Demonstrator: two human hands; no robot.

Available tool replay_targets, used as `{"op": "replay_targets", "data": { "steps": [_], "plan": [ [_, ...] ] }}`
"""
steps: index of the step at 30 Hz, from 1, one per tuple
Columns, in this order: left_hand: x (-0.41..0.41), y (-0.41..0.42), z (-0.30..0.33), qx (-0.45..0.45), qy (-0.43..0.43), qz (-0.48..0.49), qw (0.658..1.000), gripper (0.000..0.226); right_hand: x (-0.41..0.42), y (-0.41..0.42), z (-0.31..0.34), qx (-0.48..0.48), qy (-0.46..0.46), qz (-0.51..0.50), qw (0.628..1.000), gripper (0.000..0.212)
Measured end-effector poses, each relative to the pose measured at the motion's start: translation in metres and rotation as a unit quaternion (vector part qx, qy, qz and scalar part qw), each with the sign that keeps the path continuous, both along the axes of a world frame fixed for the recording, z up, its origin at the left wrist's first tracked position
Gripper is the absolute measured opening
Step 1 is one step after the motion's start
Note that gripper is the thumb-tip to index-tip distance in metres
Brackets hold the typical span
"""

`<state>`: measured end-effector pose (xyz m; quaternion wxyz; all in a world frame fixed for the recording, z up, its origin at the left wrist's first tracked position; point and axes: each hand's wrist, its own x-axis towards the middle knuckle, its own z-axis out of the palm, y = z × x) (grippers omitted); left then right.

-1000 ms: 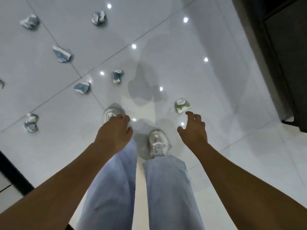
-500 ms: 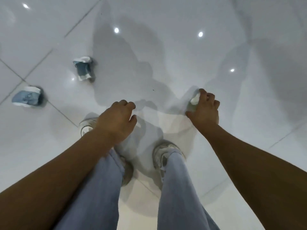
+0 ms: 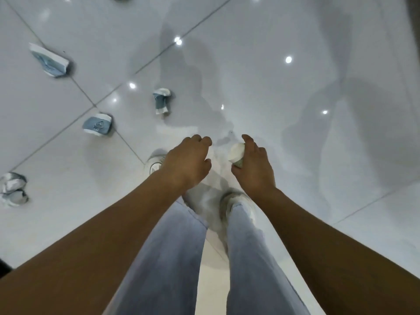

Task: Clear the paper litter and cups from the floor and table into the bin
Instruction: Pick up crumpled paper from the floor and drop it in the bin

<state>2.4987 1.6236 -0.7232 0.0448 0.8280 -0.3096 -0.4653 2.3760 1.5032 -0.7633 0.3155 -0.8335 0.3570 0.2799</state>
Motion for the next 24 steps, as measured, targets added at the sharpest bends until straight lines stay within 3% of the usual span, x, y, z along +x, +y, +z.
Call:
{"op": "replay_targets", "data": {
  "steps": [9, 18, 24],
  "plan": [
    [0.037, 0.028, 0.104, -0.016, 0.026, -0.017, 0.999, 0.071, 0.071, 0.048, 0.127, 0.078, -0.042, 0.098, 0.991, 0.083],
    [0.082, 0.063, 0.17, -0.055, -0.003, 0.046, 0.997, 0.048, 0.152, 0.083, 0.202, 0.121, -0.028, 0.171, 0.977, 0.087],
    [0.12, 0.098, 0.183, -0.014, -0.032, 0.085, 0.996, 0.034, 0.186, 0.093, 0.214, 0.103, -0.005, 0.223, 0.969, 0.08]
  ]
}}
